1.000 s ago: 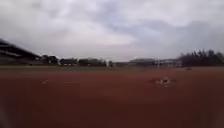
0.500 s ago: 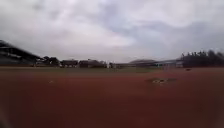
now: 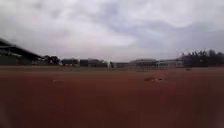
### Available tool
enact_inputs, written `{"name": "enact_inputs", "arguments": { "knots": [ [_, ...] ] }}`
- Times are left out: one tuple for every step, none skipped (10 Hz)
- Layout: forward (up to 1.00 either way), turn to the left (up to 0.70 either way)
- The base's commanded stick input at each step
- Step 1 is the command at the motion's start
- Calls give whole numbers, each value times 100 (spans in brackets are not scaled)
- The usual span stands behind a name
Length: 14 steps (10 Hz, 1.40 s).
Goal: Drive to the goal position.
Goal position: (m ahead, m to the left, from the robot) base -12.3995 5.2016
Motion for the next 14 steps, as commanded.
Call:
{"name": "enact_inputs", "arguments": {
  "knots": [
    [-70,0],
    [-70,0],
    [-70,0],
    [-70,0],
    [-70,0],
    [-70,0],
    [-70,0],
    [-70,0],
    [-70,0],
    [-70,0],
    [-70,0],
    [-38,0],
    [0,0],
    [0,0]
  ]
}}
